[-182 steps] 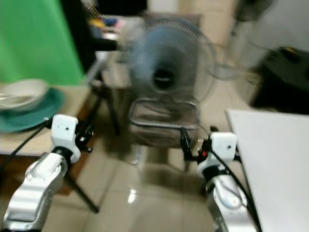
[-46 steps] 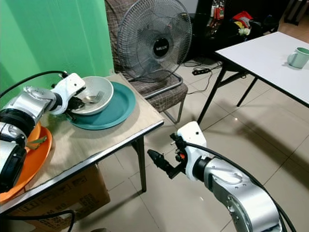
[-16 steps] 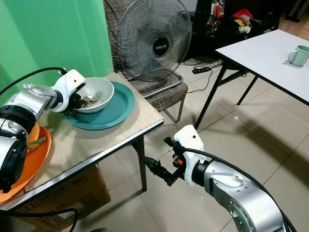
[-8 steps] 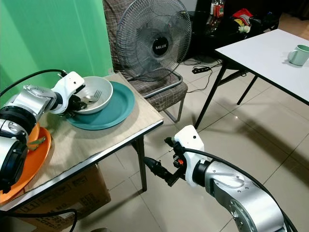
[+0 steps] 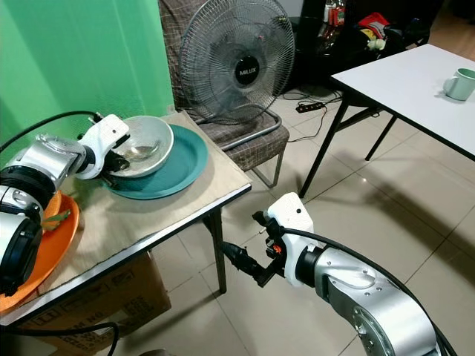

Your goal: Setting the table

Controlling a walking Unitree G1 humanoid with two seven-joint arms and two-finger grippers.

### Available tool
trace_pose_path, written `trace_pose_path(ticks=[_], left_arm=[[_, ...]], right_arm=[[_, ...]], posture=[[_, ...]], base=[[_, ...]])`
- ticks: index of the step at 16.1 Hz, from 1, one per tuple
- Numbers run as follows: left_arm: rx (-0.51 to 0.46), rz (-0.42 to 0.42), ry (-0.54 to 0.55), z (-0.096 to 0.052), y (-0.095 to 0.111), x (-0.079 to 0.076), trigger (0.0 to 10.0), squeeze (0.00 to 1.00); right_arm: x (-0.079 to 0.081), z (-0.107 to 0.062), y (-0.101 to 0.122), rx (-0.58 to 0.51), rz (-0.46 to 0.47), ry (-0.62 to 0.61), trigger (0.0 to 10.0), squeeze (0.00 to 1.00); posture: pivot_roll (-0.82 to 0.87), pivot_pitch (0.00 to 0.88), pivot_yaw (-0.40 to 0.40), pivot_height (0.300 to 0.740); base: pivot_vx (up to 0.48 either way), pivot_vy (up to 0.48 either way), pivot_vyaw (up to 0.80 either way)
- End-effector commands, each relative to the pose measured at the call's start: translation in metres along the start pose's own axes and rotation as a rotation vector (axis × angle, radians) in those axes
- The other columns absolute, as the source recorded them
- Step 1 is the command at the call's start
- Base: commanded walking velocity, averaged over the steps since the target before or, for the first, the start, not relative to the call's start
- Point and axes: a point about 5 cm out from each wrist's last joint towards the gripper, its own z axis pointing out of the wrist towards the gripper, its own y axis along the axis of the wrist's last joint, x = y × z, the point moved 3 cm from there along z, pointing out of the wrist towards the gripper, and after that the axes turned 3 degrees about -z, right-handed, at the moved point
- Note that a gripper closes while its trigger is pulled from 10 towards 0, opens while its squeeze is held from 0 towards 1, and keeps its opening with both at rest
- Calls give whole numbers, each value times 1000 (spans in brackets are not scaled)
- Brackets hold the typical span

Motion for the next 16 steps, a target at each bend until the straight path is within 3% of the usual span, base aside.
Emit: trace_pose_path(ticks=[1,5,12,16], left_arm=[[31,-8,-6,2,-9,-1,0,0],[18,-16,19,0,-6,2,0,0],[-93,-30,55,-8,21,11,0,0],[-242,-62,69,-16,51,14,0,0]], right_arm=[[7,-2,4,-8,-17,30,10000,0],[6,-2,4,-8,-20,23,10000,0],[1,-1,6,-16,-34,-8,10000,0],[-7,0,10,-41,-44,-55,10000,0]], posture=[[-97,0,42,740],[-99,0,43,740],[-94,0,48,740],[-89,0,47,740]], base=[[0,0,0],[0,0,0],[0,0,0],[0,0,0]])
